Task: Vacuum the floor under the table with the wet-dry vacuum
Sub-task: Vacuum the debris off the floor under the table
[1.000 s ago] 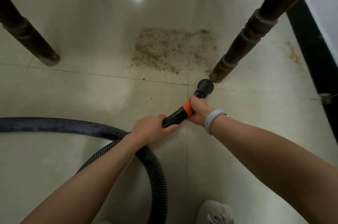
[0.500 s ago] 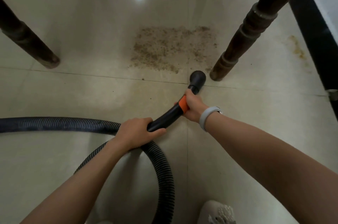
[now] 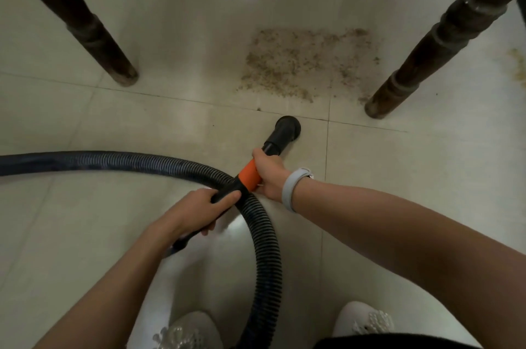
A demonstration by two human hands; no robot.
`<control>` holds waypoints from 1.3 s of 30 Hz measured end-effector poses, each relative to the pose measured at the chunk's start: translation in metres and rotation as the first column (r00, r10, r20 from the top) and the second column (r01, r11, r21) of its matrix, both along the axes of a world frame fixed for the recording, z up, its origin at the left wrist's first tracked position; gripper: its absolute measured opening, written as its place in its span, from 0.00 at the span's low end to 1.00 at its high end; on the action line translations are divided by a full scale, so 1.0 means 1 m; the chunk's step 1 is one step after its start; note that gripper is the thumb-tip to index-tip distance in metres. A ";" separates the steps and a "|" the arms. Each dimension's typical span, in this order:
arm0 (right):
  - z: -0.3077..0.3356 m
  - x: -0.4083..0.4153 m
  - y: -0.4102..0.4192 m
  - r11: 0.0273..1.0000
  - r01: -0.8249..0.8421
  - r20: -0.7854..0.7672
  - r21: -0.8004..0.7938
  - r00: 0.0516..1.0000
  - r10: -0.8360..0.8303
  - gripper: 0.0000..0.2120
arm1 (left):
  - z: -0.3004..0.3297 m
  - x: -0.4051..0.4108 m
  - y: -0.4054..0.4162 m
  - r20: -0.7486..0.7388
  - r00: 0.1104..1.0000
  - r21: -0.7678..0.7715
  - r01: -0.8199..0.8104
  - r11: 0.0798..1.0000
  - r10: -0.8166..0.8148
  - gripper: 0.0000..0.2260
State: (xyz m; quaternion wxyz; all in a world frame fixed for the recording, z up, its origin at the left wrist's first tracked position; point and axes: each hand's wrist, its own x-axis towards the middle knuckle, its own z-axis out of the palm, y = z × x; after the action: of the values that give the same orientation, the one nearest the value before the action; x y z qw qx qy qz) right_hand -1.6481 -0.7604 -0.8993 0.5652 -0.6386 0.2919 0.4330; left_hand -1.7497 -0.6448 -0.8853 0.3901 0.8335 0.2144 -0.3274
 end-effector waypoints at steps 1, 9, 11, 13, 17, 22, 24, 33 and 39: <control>0.001 0.001 0.002 1.000 -0.003 0.010 -0.010 1.000 0.003 0.11 | 0.000 -0.001 0.002 0.007 1.000 -0.008 -0.014 1.000 0.014 0.21; 0.004 -0.028 0.038 0.998 -0.052 -0.026 0.040 0.998 0.053 0.10 | 0.008 -0.023 0.036 -0.127 0.989 -0.214 -0.108 0.971 0.082 0.42; 0.004 -0.037 0.048 0.996 -0.072 -0.054 0.044 0.996 0.075 0.10 | 0.009 -0.027 0.046 -0.203 0.978 -0.227 -0.087 0.970 0.040 0.40; 0.004 -0.042 0.055 0.995 -0.088 -0.069 0.036 0.993 0.091 0.10 | 0.008 -0.029 0.050 -0.249 0.967 -0.206 -0.104 0.973 0.051 0.31; 0.003 -0.042 0.056 0.997 -0.082 -0.060 0.006 0.995 0.083 0.10 | -0.002 -0.030 0.049 -0.239 0.967 -0.171 -0.132 0.976 0.089 0.27; 0.004 -0.034 0.045 0.999 -0.020 -0.047 -0.036 0.999 0.018 0.11 | -0.003 -0.019 0.039 -0.210 0.976 -0.190 -0.103 0.976 0.062 0.32; 0.004 -0.034 0.040 0.999 0.004 -0.031 -0.050 0.999 -0.006 0.12 | -0.001 -0.016 0.036 -0.203 0.978 -0.222 -0.089 0.971 0.043 0.36; -0.002 -0.055 -0.004 0.990 0.105 -0.082 -0.098 0.990 -0.113 0.12 | 0.001 -0.009 0.024 -0.227 0.960 -0.302 0.091 0.949 -0.164 0.29; -0.001 -0.050 -0.009 0.986 0.106 -0.061 -0.127 0.992 -0.114 0.12 | 0.002 -0.002 0.018 -0.199 0.966 -0.213 0.123 0.969 -0.166 0.27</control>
State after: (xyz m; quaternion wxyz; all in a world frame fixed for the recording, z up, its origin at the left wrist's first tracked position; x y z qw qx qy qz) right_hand -1.6979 -0.7694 -0.9001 0.5372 -0.6402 0.3722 0.4038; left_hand -1.7519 -0.6265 -0.8837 0.4207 0.7635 0.1599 -0.4631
